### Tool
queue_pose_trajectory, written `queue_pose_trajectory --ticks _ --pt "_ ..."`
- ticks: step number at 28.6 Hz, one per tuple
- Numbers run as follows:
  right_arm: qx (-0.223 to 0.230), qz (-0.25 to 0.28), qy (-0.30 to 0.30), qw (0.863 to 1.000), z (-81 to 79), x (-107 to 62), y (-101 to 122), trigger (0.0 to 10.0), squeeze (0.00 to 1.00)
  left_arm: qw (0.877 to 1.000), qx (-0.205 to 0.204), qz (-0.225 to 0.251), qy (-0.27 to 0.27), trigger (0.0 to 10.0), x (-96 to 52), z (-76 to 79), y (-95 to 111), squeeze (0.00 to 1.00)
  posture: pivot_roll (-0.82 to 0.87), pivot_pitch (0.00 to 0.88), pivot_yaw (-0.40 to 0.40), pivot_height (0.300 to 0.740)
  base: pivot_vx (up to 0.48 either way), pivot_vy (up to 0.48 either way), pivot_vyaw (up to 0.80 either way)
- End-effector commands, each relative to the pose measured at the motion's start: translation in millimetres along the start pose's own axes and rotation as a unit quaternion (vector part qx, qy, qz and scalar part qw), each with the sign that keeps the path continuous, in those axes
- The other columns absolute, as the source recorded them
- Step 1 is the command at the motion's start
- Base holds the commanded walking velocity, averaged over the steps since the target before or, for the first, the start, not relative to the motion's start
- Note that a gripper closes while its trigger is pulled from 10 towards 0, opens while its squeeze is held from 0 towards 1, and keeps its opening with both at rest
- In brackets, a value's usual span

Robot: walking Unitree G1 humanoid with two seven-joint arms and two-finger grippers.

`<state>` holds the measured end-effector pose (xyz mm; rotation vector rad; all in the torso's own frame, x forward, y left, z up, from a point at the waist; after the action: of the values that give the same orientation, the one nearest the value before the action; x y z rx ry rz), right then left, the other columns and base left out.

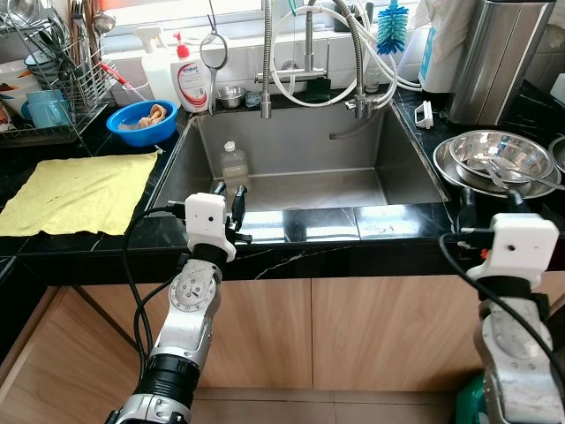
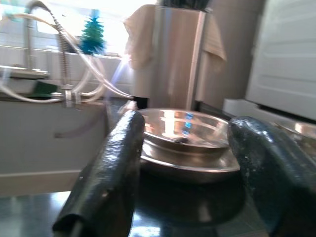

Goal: Kitchen organization

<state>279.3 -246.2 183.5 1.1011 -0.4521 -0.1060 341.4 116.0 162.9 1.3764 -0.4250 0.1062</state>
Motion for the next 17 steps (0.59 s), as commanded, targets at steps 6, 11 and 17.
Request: queue_pose_trajectory --ticks 6,11,17 --pt "0.001 -0.018 0.016 1.0 -11.6 5.0 -4 10.0 0.0 1.0 0.0 -0.008 -0.003 10.0 0.6 -3.7 -1 0.0 -0.28 0.0 0.139 0.74 0.0 0.0 0.0" --pt "-0.003 -0.02 0.022 1.0 -15.0 11.9 -5 10.0 0.0 1.0 0.001 -0.012 -0.007 10.0 -1.2 -3.0 -4 0.0 -0.27 0.0 0.137 0.74 0.0 0.0 0.0" --pt "-0.007 -0.018 0.022 1.0 -15.2 17.4 -5 10.0 0.0 1.0 0.002 -0.017 -0.01 10.0 -3.7 -3.6 -5 0.0 -0.26 0.0 0.136 0.74 0.0 0.0 0.0"
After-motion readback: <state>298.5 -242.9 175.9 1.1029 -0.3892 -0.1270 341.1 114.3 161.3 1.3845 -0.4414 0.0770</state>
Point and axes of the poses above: a point about 5 cm out from each wrist's last joint towards the gripper, its own x axis pointing out of the wrist towards the gripper, its own y axis along the axis of the wrist's last joint, z = x × y, the point moved 1 cm from there along x, pointing out of the wrist towards the gripper, and after that the axes turned 10 degrees about -x, right-handed, at the moved point
